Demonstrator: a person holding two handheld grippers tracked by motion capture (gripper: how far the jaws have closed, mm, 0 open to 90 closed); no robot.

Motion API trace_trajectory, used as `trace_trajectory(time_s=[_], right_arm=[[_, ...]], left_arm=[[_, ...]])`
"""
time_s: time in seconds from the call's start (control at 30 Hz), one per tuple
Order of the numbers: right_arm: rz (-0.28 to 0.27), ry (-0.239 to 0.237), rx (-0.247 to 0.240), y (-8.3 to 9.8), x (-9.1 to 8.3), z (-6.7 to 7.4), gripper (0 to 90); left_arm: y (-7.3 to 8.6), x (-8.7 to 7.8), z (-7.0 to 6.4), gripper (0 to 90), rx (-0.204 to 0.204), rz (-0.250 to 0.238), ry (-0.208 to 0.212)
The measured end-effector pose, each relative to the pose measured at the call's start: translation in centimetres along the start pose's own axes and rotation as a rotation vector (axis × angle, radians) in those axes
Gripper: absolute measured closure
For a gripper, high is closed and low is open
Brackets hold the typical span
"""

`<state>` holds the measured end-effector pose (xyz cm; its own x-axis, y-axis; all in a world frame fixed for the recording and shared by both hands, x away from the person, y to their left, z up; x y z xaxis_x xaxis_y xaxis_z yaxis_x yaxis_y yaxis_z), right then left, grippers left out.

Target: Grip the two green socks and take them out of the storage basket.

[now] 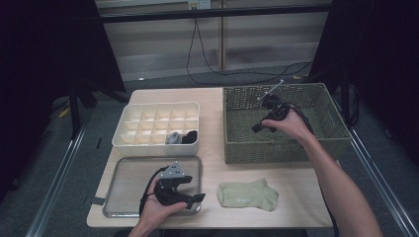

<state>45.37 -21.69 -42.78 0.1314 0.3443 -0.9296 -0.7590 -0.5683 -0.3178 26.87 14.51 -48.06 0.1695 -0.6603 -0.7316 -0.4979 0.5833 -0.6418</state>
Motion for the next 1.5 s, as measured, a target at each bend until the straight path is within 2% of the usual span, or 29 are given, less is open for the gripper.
trace_trajectory(time_s=[0.07, 0.13, 0.2, 0.37, 0.4, 0.43, 0.47, 0.5, 0.53, 0.6, 0.63, 0.7, 0.73, 0.77, 0.8, 0.83, 0.87, 0.9, 1.0, 1.03, 1.07, 1.1, 1.13, 1.23, 1.33, 1.43, 1.5], right_arm=[[0.010, -0.017, -0.007, -0.3, 0.5, 0.0, 39.5], [0.043, -0.037, -0.031, -0.4, 1.2, 0.1, 40.0], [0.118, -0.048, -0.047, -0.4, 2.1, 0.1, 38.3], [0.155, -0.085, -0.044, -0.4, 2.5, 0.0, 37.4], [0.208, -0.090, -0.051, -0.4, 3.1, 0.1, 37.2], [0.208, -0.090, -0.051, -0.4, 3.1, 0.1, 37.2], [0.260, -0.092, -0.076, -0.3, 3.9, 0.1, 39.9], [0.260, -0.092, -0.076, -0.3, 3.9, 0.1, 39.9], [0.309, -0.101, -0.094, -0.2, 4.7, 0.2, 42.1], [0.322, -0.100, -0.102, -0.1, 5.1, 0.3, 45.0], [0.331, -0.084, -0.110, -0.1, 5.2, 0.3, 50.7], [0.343, -0.086, -0.101, -0.1, 5.3, 0.4, 57.4], [0.353, -0.081, -0.093, -0.1, 5.4, 0.4, 64.6], [0.355, -0.065, -0.104, -0.1, 5.4, 0.4, 68.9], [0.355, -0.045, -0.101, -0.1, 5.4, 0.3, 79.1], [0.355, -0.045, -0.101, -0.1, 5.4, 0.3, 79.1], [0.358, -0.040, -0.098, -0.1, 5.4, 0.3, 85.7], [0.352, -0.055, -0.095, -0.1, 5.4, 0.4, 89.5], [0.320, -0.048, -0.115, -0.1, 5.0, 0.3, 90.0], [0.320, -0.048, -0.115, -0.1, 5.0, 0.3, 90.0], [0.289, -0.050, -0.101, -0.2, 4.6, 0.3, 90.0], [0.289, -0.050, -0.101, -0.2, 4.6, 0.3, 90.0], [0.254, -0.056, -0.099, -0.3, 4.1, 0.2, 90.0], [0.228, -0.067, -0.099, -0.2, 3.6, 0.0, 89.6], [0.197, -0.066, -0.081, 0.1, 2.5, -0.6, 73.3], [0.174, -0.070, -0.085, 0.8, 1.2, -1.2, 61.2], [0.169, -0.077, -0.090, 1.2, 0.4, -1.6, 57.5]], left_arm=[[0.0, 0.0, 0.0, 18.8, 0.000, 0.001, 0.000], [0.0, 0.0, 0.0, 18.7, 0.001, 0.001, -0.001], [0.0, 0.0, 0.0, 18.5, 0.002, 0.004, -0.002], [0.0, 0.1, 0.0, 18.1, 0.009, 0.008, 0.002], [0.0, 0.1, -0.1, 18.1, 0.008, 0.009, 0.001], [0.0, 0.1, -0.1, 18.1, 0.008, 0.011, 0.003], [0.0, 0.1, -0.1, 18.0, 0.009, 0.014, 0.001], [0.0, 0.1, -0.1, 17.9, 0.009, 0.014, 0.001], [0.0, 0.2, -0.1, 17.9, 0.009, 0.015, 0.001], [0.0, 0.2, 0.0, 17.9, 0.011, 0.017, 0.001], [0.0, 0.2, 0.0, 17.9, 0.009, 0.016, 0.001], [0.0, 0.2, -0.1, 17.9, 0.007, 0.014, 0.002], [0.0, 0.2, -0.1, 17.9, 0.008, 0.015, 0.001], [0.0, 0.2, 0.0, 17.9, 0.012, 0.014, 0.000], [0.1, 0.1, -0.1, 17.9, 0.014, 0.014, -0.001], [0.1, 0.1, -0.1, 17.9, 0.014, 0.015, -0.001], [0.1, 0.1, -0.1, 17.9, 0.014, 0.015, 0.000], [0.1, 0.1, -0.1, 17.9, 0.013, 0.014, 0.001], [0.0, 0.2, -0.1, 17.9, 0.013, 0.018, -0.001], [0.0, 0.2, -0.1, 17.9, 0.013, 0.018, 0.001], [0.0, 0.2, -0.1, 17.9, 0.012, 0.014, 0.001], [0.0, 0.2, -0.1, 17.9, 0.012, 0.014, 0.001], [0.0, 0.2, -0.1, 17.9, 0.011, 0.014, 0.002], [0.0, 0.2, -0.1, 17.9, 0.010, 0.014, 0.000], [0.0, 0.2, 0.0, 17.9, 0.013, 0.017, -0.002], [0.0, 0.3, 0.0, 17.9, 0.012, 0.019, 0.000], [0.0, 0.4, 0.0, 17.8, 0.009, 0.021, 0.000]])
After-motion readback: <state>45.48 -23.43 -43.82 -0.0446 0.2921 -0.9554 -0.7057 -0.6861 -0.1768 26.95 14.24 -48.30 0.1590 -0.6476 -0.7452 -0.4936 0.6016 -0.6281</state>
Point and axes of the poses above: each handheld gripper's, and its own axes: x roughly forward along the jaws, y roughly out of its underside, z roughly to its left, the point moved 1 cm from there along x, roughly forward along the jaws, and after that the axes turned 8 degrees about z, right-handed, at the moved point
